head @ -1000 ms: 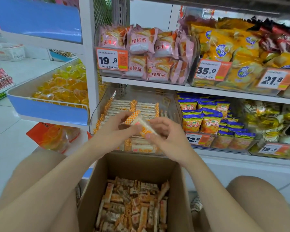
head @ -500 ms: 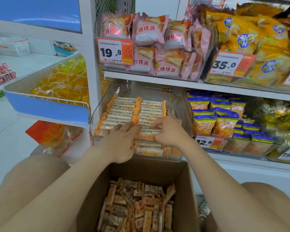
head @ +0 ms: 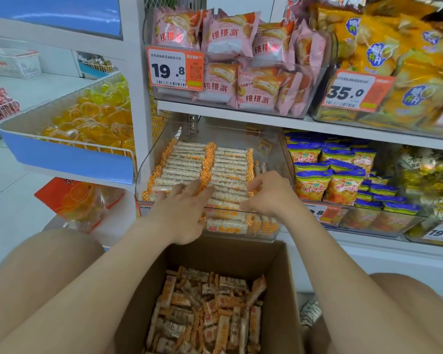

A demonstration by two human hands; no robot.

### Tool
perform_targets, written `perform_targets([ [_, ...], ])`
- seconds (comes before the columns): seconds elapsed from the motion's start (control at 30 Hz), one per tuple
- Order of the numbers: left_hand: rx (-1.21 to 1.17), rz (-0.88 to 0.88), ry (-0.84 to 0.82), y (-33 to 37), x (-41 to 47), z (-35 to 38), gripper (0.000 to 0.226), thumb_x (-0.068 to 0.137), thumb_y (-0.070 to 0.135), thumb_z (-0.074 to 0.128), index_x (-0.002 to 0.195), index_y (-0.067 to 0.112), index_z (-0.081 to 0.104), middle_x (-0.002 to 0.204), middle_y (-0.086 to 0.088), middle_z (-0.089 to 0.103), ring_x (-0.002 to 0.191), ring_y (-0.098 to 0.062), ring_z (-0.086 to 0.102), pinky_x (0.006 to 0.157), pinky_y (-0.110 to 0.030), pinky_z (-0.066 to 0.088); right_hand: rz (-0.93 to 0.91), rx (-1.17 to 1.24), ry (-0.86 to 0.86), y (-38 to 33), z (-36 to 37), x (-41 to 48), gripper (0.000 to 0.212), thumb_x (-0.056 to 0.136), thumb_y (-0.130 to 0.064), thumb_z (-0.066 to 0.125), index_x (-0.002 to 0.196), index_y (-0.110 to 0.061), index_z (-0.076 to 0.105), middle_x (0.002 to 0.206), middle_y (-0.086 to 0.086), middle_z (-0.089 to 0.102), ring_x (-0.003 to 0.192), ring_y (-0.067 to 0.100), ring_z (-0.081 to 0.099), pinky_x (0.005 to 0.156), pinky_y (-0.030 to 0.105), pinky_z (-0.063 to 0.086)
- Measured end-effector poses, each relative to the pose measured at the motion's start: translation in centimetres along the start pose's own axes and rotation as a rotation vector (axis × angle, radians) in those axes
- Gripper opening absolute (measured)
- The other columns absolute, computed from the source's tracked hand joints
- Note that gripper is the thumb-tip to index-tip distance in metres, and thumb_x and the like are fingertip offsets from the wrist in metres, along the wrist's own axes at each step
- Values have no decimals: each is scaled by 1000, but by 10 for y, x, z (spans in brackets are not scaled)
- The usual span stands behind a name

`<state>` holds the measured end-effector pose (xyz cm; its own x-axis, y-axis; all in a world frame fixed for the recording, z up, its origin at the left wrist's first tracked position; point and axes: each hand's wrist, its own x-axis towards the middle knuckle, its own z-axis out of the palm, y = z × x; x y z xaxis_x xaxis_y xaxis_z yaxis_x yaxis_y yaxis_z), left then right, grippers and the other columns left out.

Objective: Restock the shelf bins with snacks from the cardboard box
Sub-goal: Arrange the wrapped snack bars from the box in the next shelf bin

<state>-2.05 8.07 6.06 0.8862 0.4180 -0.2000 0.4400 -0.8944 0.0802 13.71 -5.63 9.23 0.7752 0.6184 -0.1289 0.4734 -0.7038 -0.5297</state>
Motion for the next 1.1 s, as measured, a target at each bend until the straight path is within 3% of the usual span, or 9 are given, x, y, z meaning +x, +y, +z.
perform_targets([
  [0.1,-46,-6,31,1,-3,-3,78,103,33,52,165,38,5,175,-1,-1,159,-35,7,121,-63,19,-54,27,24,7,7,-1,45,81,-27,91,121,-21,70,129,4,63,84,6,64,70,22,54],
  [0.27,-66,27,311,0,-16,0,61,93,26,58,152,26,40,150,-5,40,141,-32,35,111,-50,36,-187,-19,268,14,9,-16,32,91,-28,78,122,-20,72,112,-2,72,97,13,69,92,37,59],
  [0.37,-159,155,592,7,-28,10,27,84,21,66,108,24,54,106,3,49,102,-24,47,82,-38,43,-370,58,322,8,10,-51,17,92,-14,64,98,-27,74,81,-18,67,72,-1,64,72,14,52],
  [0.5,-173,196,175,20,-33,43,11,88,27,64,92,30,54,87,9,54,86,-21,59,63,-35,45,-344,-80,-88,22,43,-83,22,91,-17,59,96,-29,77,75,-17,63,71,2,59,74,23,52],
  [0.6,-72,167,-150,21,-23,82,7,95,31,64,100,30,60,94,6,58,87,-20,61,65,-34,48,-265,-245,-381,50,88,-78,30,96,-18,56,120,-22,75,97,-4,65,89,13,61,93,36,57],
  [0.67,-104,112,-255,15,-16,107,12,99,30,63,110,27,65,104,2,63,93,-21,63,78,-39,57,-173,-287,-511,65,116,-73,30,99,-18,57,125,-17,72,113,4,65,94,21,65,85,37,60],
  [0.9,-244,-36,-383,-6,-5,205,22,103,19,56,124,19,64,120,-5,63,109,-25,62,96,-44,57,55,-245,-579,133,203,-56,18,101,-12,55,114,-7,66,105,9,64,83,23,61,61,30,48],
  [1.0,-287,-65,-501,-4,-7,260,16,102,16,55,109,27,64,121,-4,63,113,-23,59,99,-42,54,152,-232,-609,158,237,-53,23,103,-13,53,123,-7,64,117,15,64,89,27,65,62,31,50],
  [1.1,-313,-106,-582,2,-7,304,16,103,18,54,109,29,64,125,-5,62,108,-26,61,96,-35,51,268,-207,-579,178,266,-59,35,105,-18,50,139,-11,56,144,19,53,116,33,61,91,39,57],
])
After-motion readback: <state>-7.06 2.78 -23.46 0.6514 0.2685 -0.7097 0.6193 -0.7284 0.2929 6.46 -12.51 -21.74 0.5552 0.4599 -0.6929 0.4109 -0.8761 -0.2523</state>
